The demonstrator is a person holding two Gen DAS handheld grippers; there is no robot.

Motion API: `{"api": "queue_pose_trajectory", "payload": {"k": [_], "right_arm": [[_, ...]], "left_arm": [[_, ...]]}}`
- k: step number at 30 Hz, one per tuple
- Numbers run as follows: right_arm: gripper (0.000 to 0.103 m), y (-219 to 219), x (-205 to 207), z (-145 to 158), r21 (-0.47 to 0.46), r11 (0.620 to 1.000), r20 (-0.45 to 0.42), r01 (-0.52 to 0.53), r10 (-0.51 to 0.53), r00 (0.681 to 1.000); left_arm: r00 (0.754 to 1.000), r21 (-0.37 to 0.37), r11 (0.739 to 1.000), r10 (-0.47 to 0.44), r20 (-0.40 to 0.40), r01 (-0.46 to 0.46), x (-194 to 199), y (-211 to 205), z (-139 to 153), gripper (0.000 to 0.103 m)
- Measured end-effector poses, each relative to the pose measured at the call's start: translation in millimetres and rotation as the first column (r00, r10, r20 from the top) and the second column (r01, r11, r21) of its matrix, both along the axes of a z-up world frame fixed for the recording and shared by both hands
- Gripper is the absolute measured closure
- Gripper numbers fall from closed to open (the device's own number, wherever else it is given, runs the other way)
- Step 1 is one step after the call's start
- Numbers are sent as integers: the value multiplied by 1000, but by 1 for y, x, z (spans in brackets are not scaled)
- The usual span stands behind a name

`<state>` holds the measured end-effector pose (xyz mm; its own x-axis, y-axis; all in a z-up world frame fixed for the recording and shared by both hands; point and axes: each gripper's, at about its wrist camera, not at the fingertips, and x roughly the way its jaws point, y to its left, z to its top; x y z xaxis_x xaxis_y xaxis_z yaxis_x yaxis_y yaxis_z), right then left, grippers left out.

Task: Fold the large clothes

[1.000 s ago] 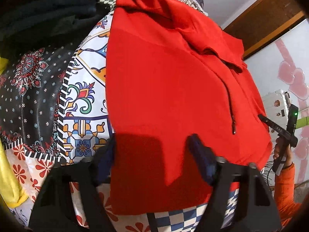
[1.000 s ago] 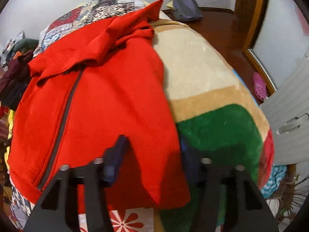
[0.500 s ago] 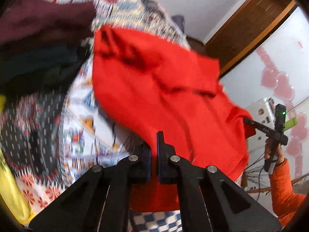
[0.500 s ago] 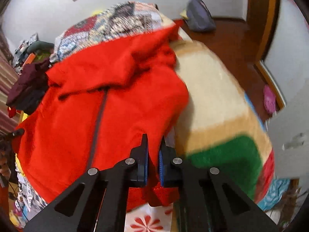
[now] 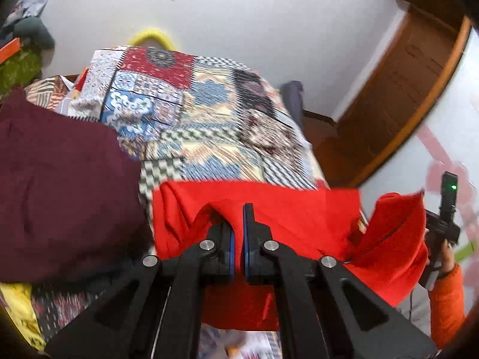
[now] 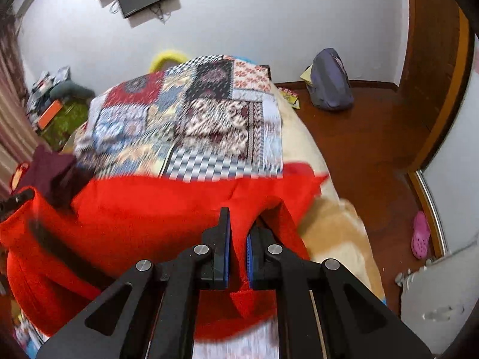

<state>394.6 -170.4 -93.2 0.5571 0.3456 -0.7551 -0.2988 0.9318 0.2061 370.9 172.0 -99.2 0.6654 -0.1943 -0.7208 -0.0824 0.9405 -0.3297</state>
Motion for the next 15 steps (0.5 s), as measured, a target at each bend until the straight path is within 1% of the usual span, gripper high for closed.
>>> {"api": "queue_pose_trajectory", "payload": {"k": [3, 5, 6, 7, 8, 9, 10, 11, 12, 13, 14, 15], "right_arm": [[95, 6, 41, -19, 19, 999, -50, 40, -39, 998], [91, 7, 64, -36, 0, 994, -80, 105, -105, 991], [90, 5, 71, -43, -7, 990, -91, 137, -138, 986], [85, 3, 77, -50, -14, 985, -103, 173, -174, 979], [77, 0, 80, -54, -17, 978, -108, 207, -208, 972], [72, -2, 83, -53, -23, 972, -103, 233, -234, 967], [66, -5, 81, -53, -26, 966, -80, 256, -257, 963], [62, -6, 79, -50, -25, 968, -59, 251, -252, 966], [60, -6, 78, -47, -27, 972, -48, 233, -234, 971], [59, -6, 75, -45, -32, 977, -40, 211, -212, 977], [59, -5, 69, -42, -38, 981, -34, 192, -193, 981], [59, -4, 67, -41, -41, 983, -31, 176, -178, 984]], "left_arm": [[996, 34, 997, 75, -50, -74, 39, 9, -26, 100], [986, 61, 992, 120, -118, -114, 62, 16, -52, 99], [982, 61, 991, 125, -145, -117, 69, 19, -62, 97], [977, 55, 992, 119, -178, -111, 77, 22, -73, 97], [973, 61, 992, 119, -199, -109, 80, 22, -79, 97], [972, 73, 992, 116, -205, -103, 82, 22, -81, 97], [975, 103, 990, 110, -191, -91, 82, 19, -80, 96], [979, 131, 988, 103, -176, -80, 82, 15, -77, 92], [983, 157, 985, 95, -159, -69, 79, 11, -73, 82], [986, 173, 983, 89, -141, -64, 77, 8, -67, 76], [990, 169, 984, 83, -117, -62, 73, 6, -61, 65], [992, 165, 984, 83, -91, -67, 69, 5, -54, 50]]}}
